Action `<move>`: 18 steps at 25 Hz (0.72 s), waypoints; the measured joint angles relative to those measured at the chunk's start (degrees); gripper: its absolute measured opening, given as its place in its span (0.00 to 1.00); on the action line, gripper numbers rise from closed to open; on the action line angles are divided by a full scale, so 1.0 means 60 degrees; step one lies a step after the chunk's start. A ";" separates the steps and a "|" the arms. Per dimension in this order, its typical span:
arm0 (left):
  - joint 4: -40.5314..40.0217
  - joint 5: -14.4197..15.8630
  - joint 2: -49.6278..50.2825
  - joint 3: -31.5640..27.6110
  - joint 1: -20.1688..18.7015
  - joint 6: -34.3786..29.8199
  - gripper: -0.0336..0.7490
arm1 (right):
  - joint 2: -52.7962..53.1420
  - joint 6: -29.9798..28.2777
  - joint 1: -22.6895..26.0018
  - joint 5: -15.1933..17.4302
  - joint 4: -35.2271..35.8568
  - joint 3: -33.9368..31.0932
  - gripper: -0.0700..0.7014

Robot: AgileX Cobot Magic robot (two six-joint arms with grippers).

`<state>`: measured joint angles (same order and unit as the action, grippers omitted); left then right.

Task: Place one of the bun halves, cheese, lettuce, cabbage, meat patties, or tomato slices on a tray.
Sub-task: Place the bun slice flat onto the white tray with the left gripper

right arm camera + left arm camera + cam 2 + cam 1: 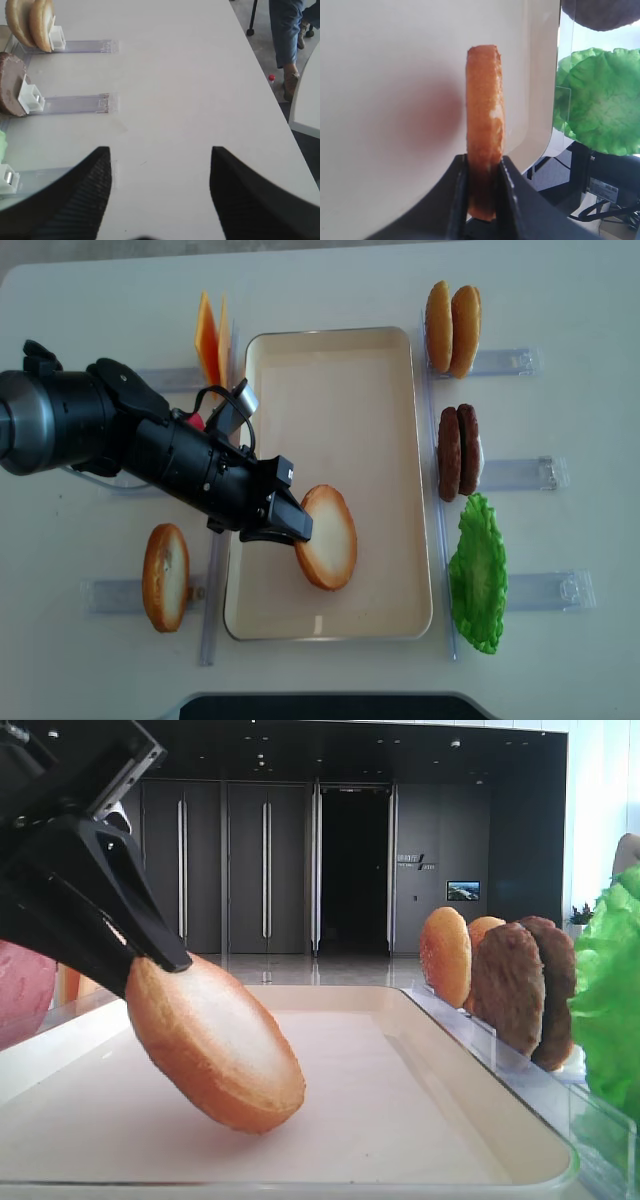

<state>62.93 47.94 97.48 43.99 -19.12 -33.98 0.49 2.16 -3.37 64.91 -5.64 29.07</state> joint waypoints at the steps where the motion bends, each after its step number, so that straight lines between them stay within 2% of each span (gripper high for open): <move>1: -0.0007 -0.0003 0.0000 0.0000 0.0000 0.0000 0.19 | 0.0000 0.0000 0.0000 0.0000 0.0000 0.0000 0.63; 6: -0.0011 -0.0206 0.0000 0.0000 0.0000 0.0008 0.19 | 0.0000 0.0000 0.0000 0.0000 0.0000 0.0000 0.63; 18: 0.0047 -0.0256 0.0000 0.0000 0.0000 0.0002 0.19 | 0.0000 0.0000 0.0000 0.0000 0.0000 0.0000 0.63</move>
<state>63.21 46.40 97.48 43.99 -19.12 -33.96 0.49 2.16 -3.37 64.91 -5.64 29.07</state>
